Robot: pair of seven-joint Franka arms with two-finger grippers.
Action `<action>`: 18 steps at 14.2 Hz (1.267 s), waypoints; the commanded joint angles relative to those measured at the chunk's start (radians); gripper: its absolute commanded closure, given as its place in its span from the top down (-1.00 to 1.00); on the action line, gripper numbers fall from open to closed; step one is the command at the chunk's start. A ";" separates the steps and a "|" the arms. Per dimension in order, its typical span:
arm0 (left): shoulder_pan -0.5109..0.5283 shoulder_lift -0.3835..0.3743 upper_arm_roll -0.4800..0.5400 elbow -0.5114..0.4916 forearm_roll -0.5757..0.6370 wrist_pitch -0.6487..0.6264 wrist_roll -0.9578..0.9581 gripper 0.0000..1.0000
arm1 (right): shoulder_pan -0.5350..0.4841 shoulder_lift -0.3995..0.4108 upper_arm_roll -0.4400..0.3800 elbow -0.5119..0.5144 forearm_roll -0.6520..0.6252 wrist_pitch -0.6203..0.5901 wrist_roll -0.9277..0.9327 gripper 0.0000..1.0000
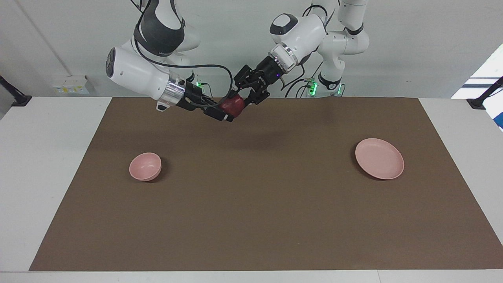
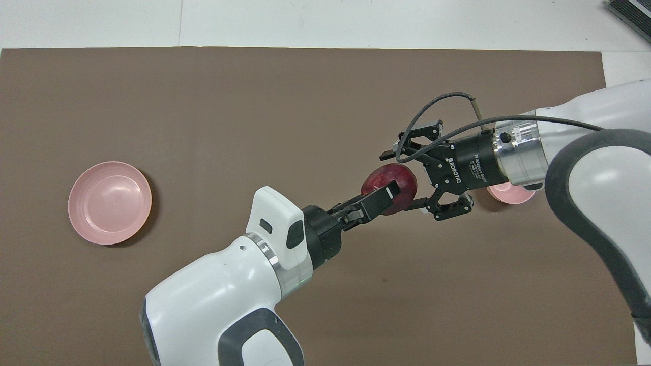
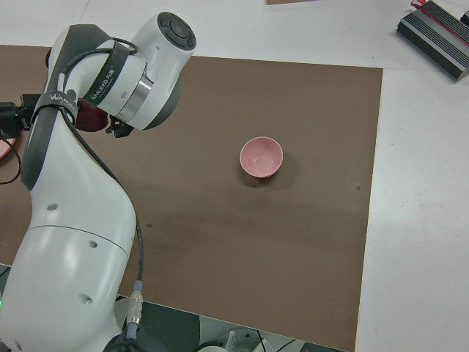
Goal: Move apple from plate to bowl
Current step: 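Carry the apple toward the right gripper and close the right gripper on it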
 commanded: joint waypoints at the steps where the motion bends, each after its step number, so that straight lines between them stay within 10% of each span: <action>1: -0.011 0.018 0.003 0.024 -0.011 0.012 0.005 -1.00 | -0.009 0.011 0.000 0.021 0.045 -0.042 0.025 1.00; 10: -0.011 0.018 0.001 0.020 -0.014 0.009 -0.009 -1.00 | -0.009 0.001 0.000 0.016 0.043 -0.089 0.016 1.00; 11: -0.011 0.018 0.001 0.018 -0.014 0.007 -0.012 -1.00 | -0.009 0.001 -0.001 0.016 0.042 -0.097 0.005 0.73; 13: -0.011 0.018 0.001 0.018 -0.014 0.007 -0.012 -1.00 | -0.015 0.001 -0.001 0.018 0.042 -0.111 -0.014 -0.92; 18: -0.009 0.017 0.003 0.015 -0.016 0.004 -0.014 -0.94 | -0.026 0.006 -0.001 0.026 0.040 -0.123 -0.017 -1.00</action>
